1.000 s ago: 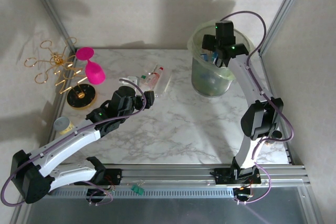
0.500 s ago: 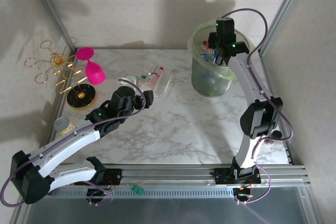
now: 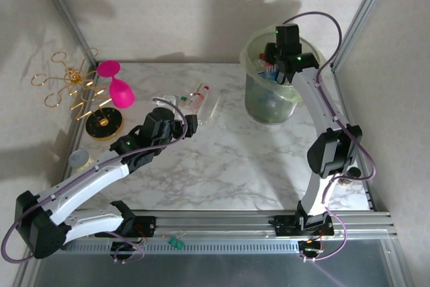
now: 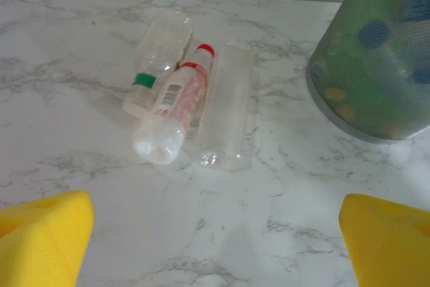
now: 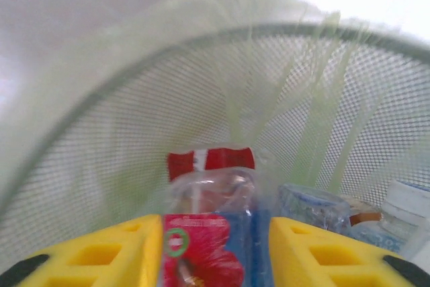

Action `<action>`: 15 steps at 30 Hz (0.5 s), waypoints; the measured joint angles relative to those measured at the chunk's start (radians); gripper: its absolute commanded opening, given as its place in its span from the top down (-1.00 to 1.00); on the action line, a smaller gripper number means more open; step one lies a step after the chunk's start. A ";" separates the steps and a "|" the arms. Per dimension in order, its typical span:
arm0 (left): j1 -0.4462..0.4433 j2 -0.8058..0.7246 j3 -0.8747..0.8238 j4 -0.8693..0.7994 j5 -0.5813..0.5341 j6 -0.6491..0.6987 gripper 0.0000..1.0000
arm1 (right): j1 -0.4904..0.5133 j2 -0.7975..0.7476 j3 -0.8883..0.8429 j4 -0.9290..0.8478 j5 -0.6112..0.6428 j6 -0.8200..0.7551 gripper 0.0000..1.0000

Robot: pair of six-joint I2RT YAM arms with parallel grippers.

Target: Put the plastic bottles in the bin

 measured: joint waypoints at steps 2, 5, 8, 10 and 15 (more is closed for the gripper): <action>0.000 0.045 0.056 -0.018 0.016 -0.007 -0.89 | 0.018 -0.064 0.000 0.000 -0.019 0.006 -0.10; 0.005 0.129 0.138 -0.045 0.066 -0.022 -0.88 | 0.054 -0.176 -0.008 0.011 -0.060 0.022 -0.16; 0.008 0.248 0.232 -0.083 0.105 -0.030 -0.87 | 0.101 -0.301 -0.069 0.040 -0.105 0.037 -0.32; 0.008 0.328 0.281 -0.101 0.123 -0.031 -0.87 | 0.139 -0.368 -0.127 0.058 -0.123 0.050 -0.42; 0.018 0.543 0.408 -0.147 0.142 -0.030 -0.87 | 0.203 -0.460 -0.333 0.079 -0.151 0.095 -0.47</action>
